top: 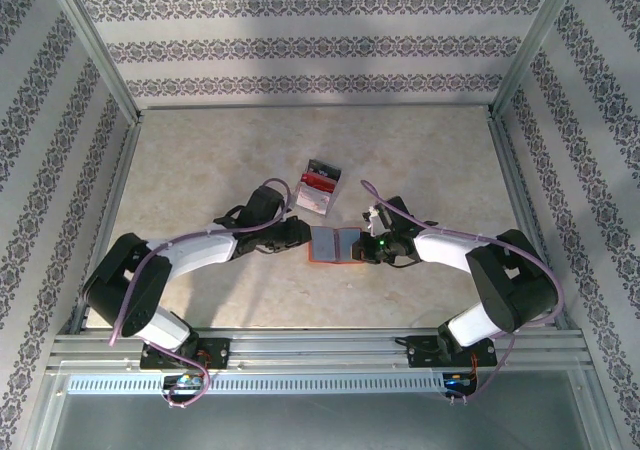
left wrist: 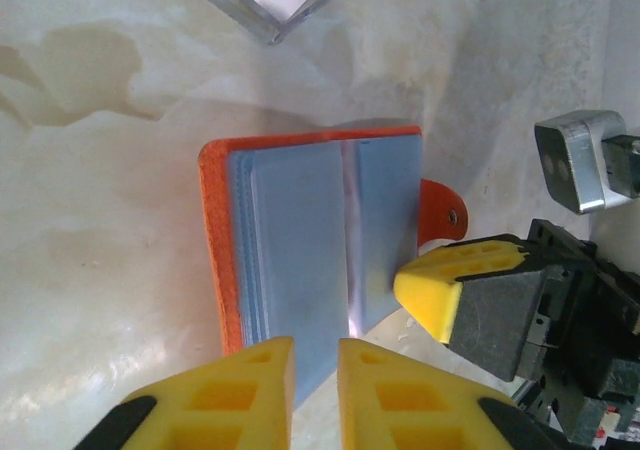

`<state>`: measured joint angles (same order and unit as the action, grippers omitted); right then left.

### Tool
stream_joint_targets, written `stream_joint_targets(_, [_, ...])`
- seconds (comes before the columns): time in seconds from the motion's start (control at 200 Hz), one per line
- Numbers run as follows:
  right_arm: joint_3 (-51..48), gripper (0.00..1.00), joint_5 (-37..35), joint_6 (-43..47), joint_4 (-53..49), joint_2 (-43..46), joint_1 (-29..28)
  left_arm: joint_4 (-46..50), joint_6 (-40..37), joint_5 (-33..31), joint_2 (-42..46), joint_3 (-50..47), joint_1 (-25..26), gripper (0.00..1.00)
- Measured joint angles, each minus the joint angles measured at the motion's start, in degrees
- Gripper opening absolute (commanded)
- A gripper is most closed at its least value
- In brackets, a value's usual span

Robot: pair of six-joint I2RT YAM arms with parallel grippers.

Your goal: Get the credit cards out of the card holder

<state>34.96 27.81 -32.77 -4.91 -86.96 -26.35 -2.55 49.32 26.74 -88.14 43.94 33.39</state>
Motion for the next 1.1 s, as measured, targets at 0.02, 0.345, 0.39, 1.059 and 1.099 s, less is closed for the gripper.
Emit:
stream_joint_targets(0.02, [0.0, 0.0, 0.0, 0.02, 0.0, -0.04, 0.0, 0.11, -0.09, 0.04, -0.52, 0.46, 0.0, 0.16])
stream_joint_targets(0.345, [0.0, 0.0, 0.02, 0.17, 0.07, -0.55, 0.0, 1.92, -1.6, 0.46, -5.81, 4.98, 0.04, 0.15])
stream_joint_targets(0.39, [0.0, 0.0, 0.02, 0.17, 0.07, -0.55, 0.0, 2.12, -1.79, 0.44, -6.05, 5.16, 0.04, 0.15])
stream_joint_targets(1.059, [0.0, 0.0, 0.02, 0.2, 0.04, -0.55, 0.0, 3.06, -2.64, 0.48, -11.08, 6.03, 1.18, 0.14])
stream_joint_targets(1.099, [0.0, 0.0, 0.02, 0.2, 0.04, -0.55, 0.0, 3.08, -2.64, 0.48, -11.65, 6.34, 1.44, 0.14])
